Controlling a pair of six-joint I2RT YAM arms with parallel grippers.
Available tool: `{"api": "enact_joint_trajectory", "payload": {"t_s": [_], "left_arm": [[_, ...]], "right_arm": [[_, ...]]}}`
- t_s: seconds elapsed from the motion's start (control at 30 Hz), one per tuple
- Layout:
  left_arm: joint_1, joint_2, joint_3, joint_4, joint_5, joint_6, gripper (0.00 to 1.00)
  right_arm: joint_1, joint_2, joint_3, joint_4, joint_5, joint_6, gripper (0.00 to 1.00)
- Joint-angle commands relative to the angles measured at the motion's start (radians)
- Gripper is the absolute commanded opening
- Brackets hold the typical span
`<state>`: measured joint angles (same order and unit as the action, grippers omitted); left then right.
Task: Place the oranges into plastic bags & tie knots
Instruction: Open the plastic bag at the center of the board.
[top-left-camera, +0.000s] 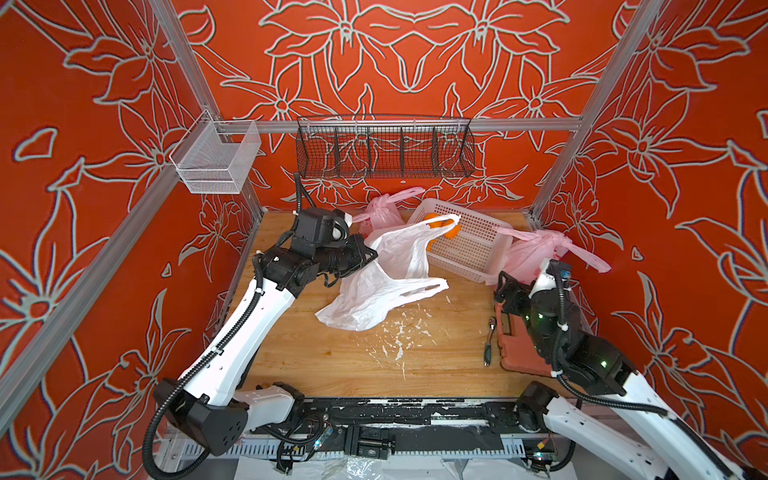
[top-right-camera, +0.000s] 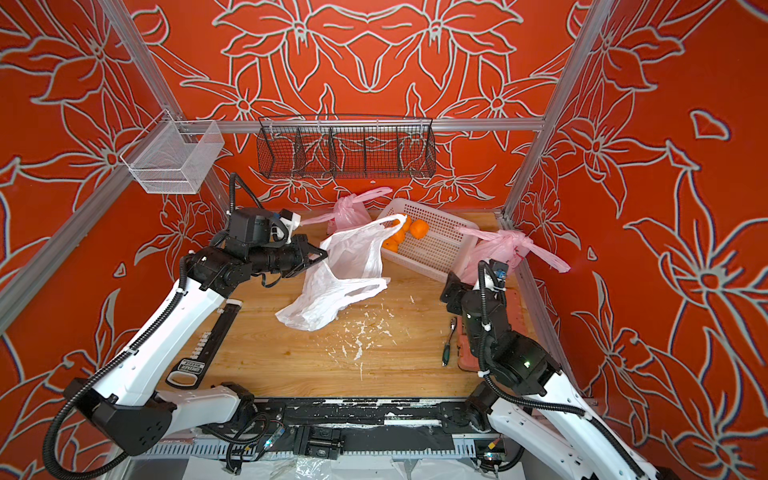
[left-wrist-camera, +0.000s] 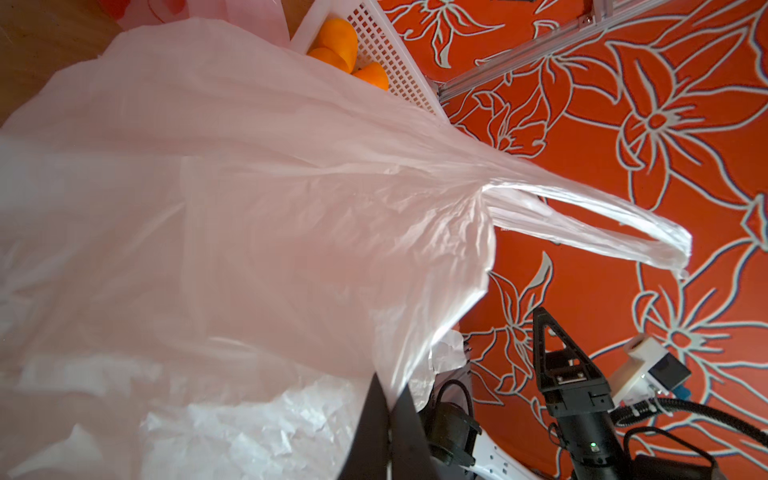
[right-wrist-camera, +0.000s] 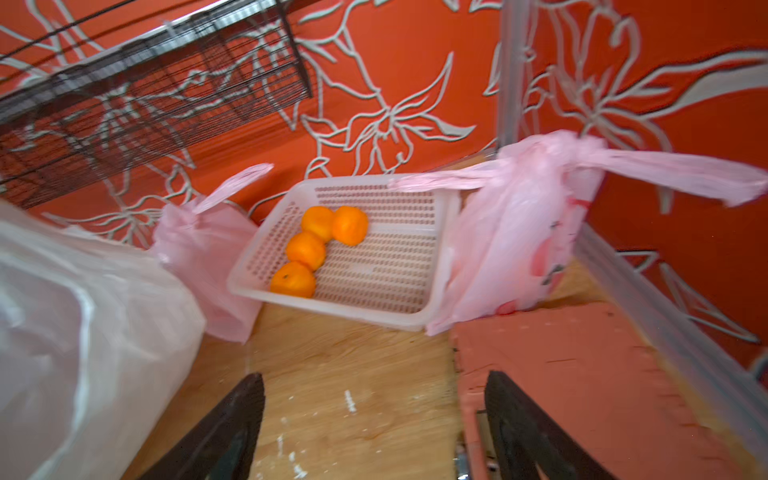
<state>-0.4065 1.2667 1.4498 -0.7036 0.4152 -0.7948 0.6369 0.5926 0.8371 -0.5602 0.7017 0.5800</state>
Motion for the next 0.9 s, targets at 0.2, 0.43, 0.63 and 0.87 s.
{"api": "enact_joint_trajectory", "payload": {"t_s": [0.2,0.43,0.63,0.87], "left_arm": [[-0.364,0.21,0.252,0.051,-0.124,-0.227,0.0],[-0.288,0.138,0.239,-0.021,-0.181,-0.173,0.0],[-0.036,-0.032,-0.099,0.051,-0.048,-0.084,0.0],[0.124,-0.08,-0.258,0.103,0.104,0.101,0.0]], "right_arm": [[-0.156,0.083,0.032,-0.037,-0.087,-0.003,0.85],[-0.221,0.081,0.035,-0.003,-0.175,0.004,0.85],[-0.223,0.148,0.036,0.079,-0.35,-0.078,0.85],[-0.254,0.517,0.214,0.097,-0.58,-0.053,0.86]]}}
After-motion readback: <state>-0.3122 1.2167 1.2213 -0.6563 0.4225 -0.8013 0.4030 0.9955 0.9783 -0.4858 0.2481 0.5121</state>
